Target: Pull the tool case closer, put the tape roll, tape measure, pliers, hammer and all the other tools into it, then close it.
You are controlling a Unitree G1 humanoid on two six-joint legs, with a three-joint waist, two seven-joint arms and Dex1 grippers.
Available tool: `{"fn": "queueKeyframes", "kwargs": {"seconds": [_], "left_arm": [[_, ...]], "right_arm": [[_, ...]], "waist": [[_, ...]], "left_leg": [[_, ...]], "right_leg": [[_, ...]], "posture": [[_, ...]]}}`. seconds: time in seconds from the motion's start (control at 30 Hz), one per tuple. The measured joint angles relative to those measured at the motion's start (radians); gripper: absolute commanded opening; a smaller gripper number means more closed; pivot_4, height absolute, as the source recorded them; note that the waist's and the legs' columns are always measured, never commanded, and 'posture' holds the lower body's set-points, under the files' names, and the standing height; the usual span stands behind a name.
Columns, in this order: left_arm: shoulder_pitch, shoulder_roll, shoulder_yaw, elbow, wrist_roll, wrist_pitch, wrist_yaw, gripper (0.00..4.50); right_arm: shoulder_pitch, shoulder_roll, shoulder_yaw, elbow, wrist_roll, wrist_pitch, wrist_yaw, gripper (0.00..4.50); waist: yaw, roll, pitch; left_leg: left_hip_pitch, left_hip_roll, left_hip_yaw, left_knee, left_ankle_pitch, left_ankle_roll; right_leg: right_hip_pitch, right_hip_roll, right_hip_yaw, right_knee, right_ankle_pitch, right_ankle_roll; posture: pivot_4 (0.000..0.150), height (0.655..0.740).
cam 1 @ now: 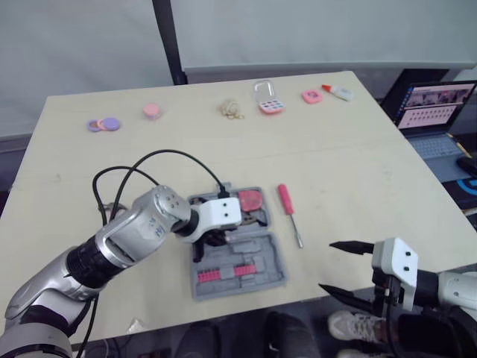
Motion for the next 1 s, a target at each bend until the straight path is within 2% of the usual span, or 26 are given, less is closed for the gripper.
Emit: {"fn": "queueKeyframes", "kwargs": {"seconds": [0.37,1.0], "left_arm": [[-0.019,-0.009,-0.060,0.040,0.009,0.010,-0.002,0.06],[-0.020,-0.056,-0.065,0.078,0.040,0.048,0.052,0.06]], "right_arm": [[0.025,0.008,-0.005,-0.021,0.000,-0.007,-0.015,4.50],[0.037,0.016,-0.005,-0.036,-0.002,-0.009,-0.021,4.50]], "waist": [[0.001,0.000,0.000],[0.004,0.000,0.000]], "left_leg": [[0.000,0.000,0.000,0.000,0.000,0.000],[0.000,0.000,0.000,0.001,0.000,0.000]], "right_leg": [[0.000,0.000,0.000,0.001,0.000,0.000],[0.000,0.000,0.000,0.001,0.000,0.000]], "posture": [[0.150,0.7287],[0.150,0.7287]]}}
